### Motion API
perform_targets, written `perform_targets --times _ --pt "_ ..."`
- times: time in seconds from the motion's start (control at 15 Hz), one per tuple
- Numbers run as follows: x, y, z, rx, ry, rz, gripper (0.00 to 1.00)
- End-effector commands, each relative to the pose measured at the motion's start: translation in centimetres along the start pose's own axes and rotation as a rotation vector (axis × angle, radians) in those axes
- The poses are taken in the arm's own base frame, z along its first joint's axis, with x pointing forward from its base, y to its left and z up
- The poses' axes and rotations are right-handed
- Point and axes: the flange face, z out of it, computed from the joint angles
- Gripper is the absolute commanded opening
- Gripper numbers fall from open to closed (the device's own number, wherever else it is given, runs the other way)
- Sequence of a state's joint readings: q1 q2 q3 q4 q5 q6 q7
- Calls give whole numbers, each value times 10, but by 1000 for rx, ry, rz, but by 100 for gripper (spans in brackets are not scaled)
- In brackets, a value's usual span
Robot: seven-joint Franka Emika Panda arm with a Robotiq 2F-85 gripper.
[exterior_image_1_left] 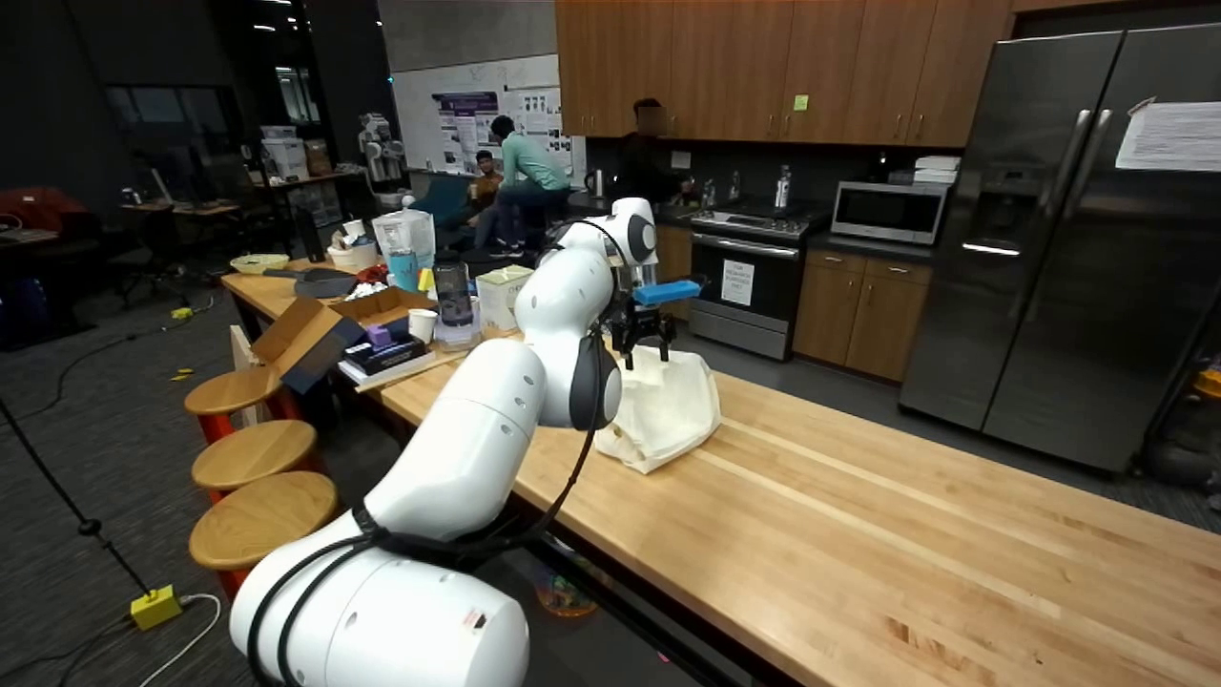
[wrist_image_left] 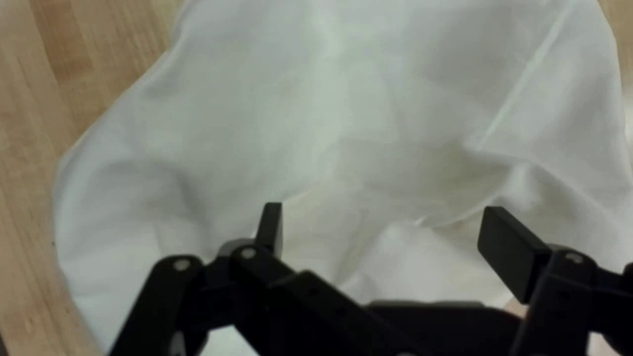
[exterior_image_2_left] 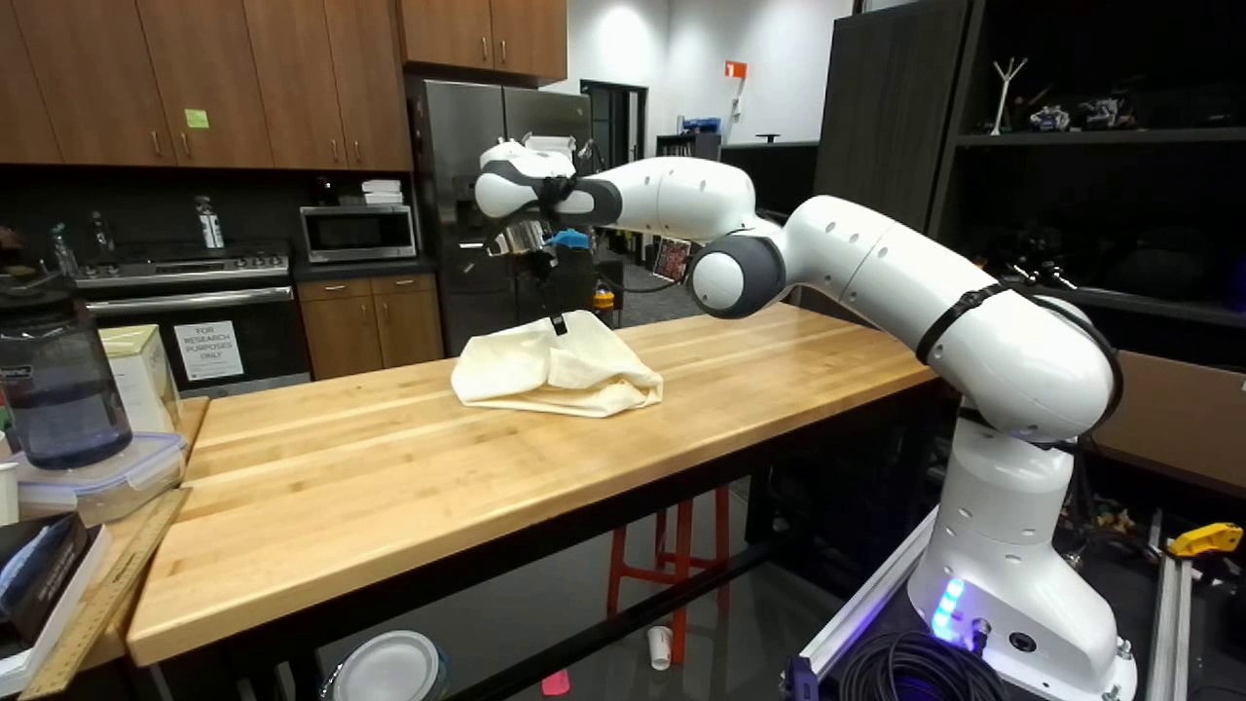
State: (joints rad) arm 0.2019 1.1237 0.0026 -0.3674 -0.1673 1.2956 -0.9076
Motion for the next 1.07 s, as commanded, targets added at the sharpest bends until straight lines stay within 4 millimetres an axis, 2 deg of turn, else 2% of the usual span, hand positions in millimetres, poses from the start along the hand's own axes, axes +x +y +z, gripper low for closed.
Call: perform_targets --times 0.0,0.27,0.8,1.0 --pt "-2 2 1 14 17 2 100" --pt "-7 6 2 28 36 6 100" --pt "40 -10 -16 -191 8 -392 100" --pt "49 -1 -11 -290 -27 -498 100"
